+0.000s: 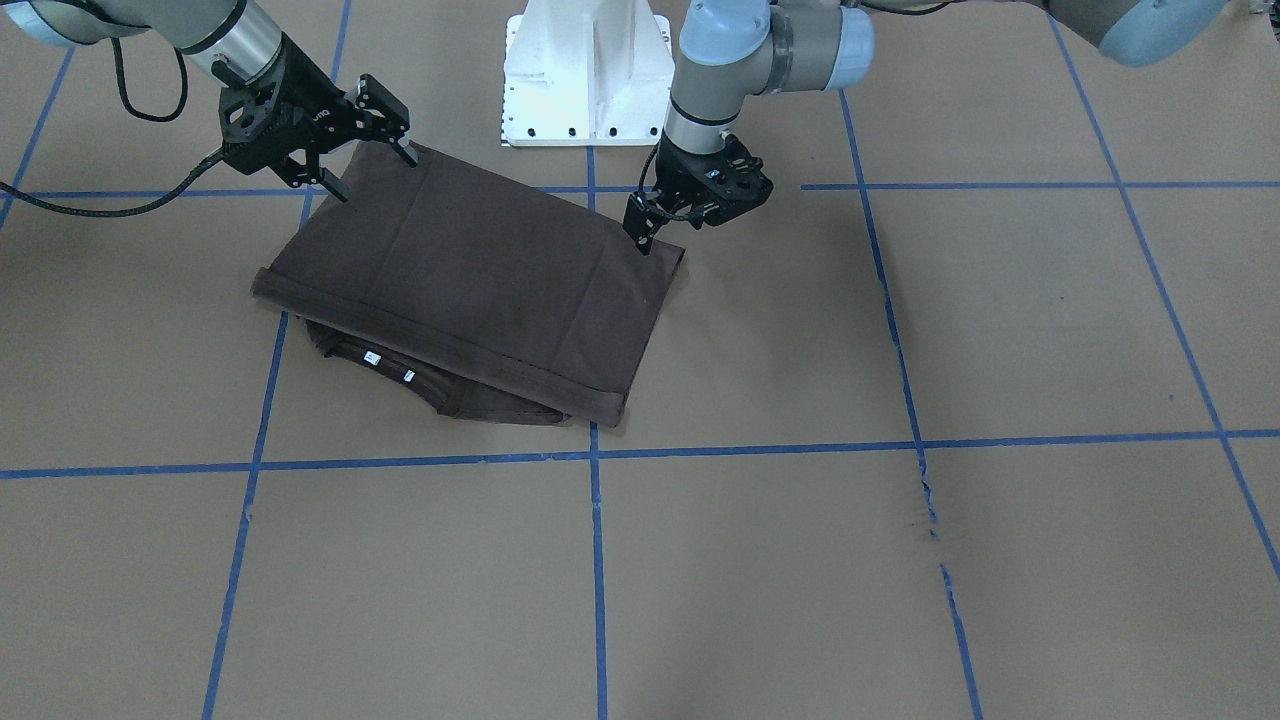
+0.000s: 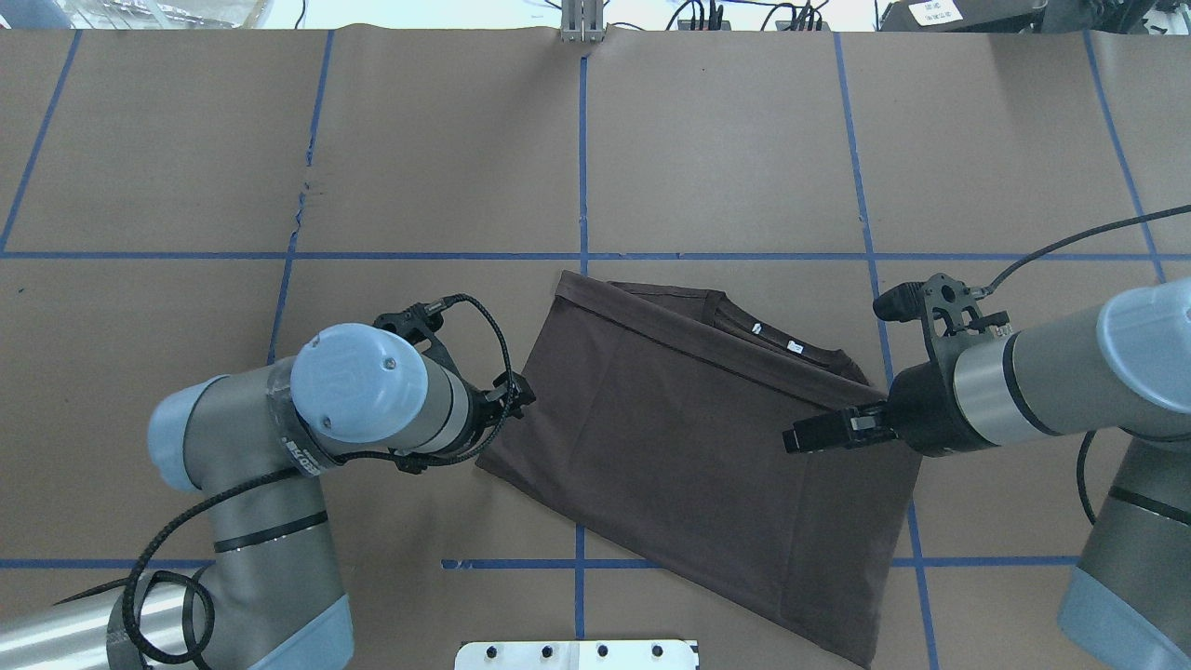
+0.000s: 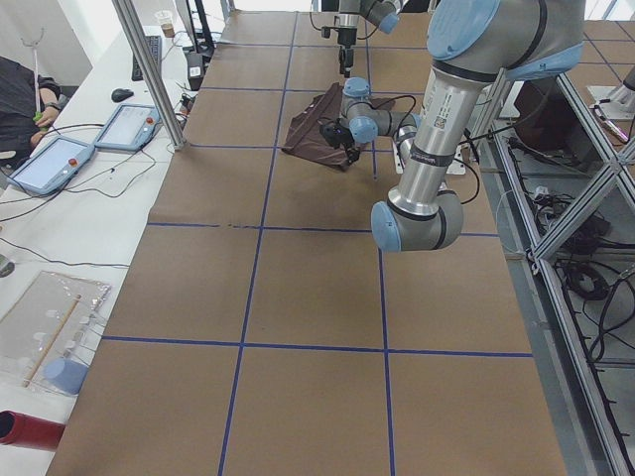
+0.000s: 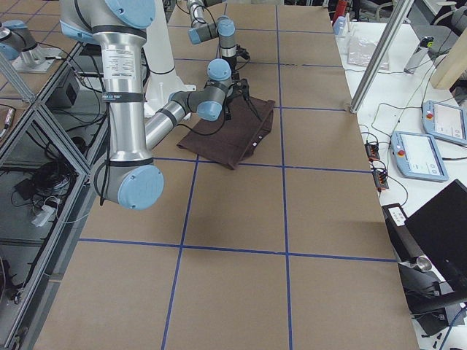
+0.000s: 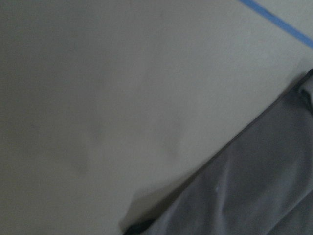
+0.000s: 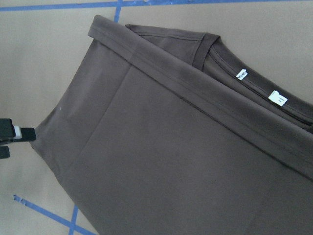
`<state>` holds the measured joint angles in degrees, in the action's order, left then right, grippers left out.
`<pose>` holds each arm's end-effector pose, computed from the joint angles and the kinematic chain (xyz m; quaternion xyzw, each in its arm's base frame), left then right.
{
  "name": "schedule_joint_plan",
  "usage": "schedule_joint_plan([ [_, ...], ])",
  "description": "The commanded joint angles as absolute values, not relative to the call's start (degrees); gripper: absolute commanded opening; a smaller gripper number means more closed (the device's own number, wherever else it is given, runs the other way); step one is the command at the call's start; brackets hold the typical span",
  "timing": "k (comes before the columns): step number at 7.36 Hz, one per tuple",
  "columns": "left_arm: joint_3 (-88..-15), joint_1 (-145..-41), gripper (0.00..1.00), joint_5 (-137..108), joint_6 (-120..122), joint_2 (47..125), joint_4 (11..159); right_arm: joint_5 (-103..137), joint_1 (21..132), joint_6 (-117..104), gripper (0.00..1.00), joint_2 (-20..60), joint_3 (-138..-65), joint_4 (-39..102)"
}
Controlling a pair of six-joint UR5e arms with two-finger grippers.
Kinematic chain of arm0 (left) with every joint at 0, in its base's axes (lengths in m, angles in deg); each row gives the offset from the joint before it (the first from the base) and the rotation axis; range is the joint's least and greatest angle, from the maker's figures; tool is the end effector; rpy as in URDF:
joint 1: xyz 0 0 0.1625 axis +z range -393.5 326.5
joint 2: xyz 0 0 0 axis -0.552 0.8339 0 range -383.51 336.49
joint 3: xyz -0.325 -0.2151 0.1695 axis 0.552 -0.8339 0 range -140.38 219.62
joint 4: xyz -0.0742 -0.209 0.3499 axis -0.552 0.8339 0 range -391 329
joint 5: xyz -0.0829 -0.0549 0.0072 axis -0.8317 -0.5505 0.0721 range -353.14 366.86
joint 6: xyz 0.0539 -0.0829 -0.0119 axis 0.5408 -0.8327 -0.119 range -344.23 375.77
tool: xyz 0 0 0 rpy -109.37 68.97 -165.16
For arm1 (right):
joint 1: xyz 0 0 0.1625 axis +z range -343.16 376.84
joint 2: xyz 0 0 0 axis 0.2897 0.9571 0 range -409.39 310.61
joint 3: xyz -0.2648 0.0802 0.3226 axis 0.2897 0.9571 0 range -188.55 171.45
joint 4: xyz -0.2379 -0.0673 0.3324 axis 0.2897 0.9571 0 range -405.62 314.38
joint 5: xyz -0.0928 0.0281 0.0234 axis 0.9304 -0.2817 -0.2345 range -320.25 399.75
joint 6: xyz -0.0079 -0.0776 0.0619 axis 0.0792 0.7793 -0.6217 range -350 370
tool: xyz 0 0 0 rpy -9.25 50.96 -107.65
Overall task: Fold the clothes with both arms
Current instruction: 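Grasp the folded shirt edge with the right gripper and rotate it on the table, then pull the shirt corner away with the left gripper while the right gripper holds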
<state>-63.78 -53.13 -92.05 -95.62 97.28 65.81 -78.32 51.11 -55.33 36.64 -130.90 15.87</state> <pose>0.5612 -0.3253 0.2386 -0.0767 0.4281 -0.2839 0.8545 -0.3376 -0.3346 0.3013 0.0776 -0.5534 -0.0611 0.8270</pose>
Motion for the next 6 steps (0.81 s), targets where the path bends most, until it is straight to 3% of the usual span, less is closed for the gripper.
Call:
schedule_joint_plan([
  [1,-60.8,-52.5,0.81,-90.2,-99.2,98.6,65.9,-78.4,51.8,-55.1,1.0,35.0,-129.6,15.9],
  [2,-60.5,-52.5,0.68,-90.2,-99.5,98.6,65.9,-78.5,52.0,-55.1,1.0,34.9,-129.8,15.9],
  [4,-60.4,-52.5,0.15,-90.1,-99.8,98.4,65.9,-78.6,51.9,-55.1,1.0,34.9,-129.8,15.9],
  [5,-60.8,-52.6,0.0,-90.3,-99.4,98.3,65.8,-78.6,51.9,-55.1,1.0,34.8,-129.8,15.9],
  [6,-61.0,-52.7,0.0,-90.3,-98.8,98.0,65.7,-78.6,52.0,-55.1,1.0,34.8,-129.7,15.9],
])
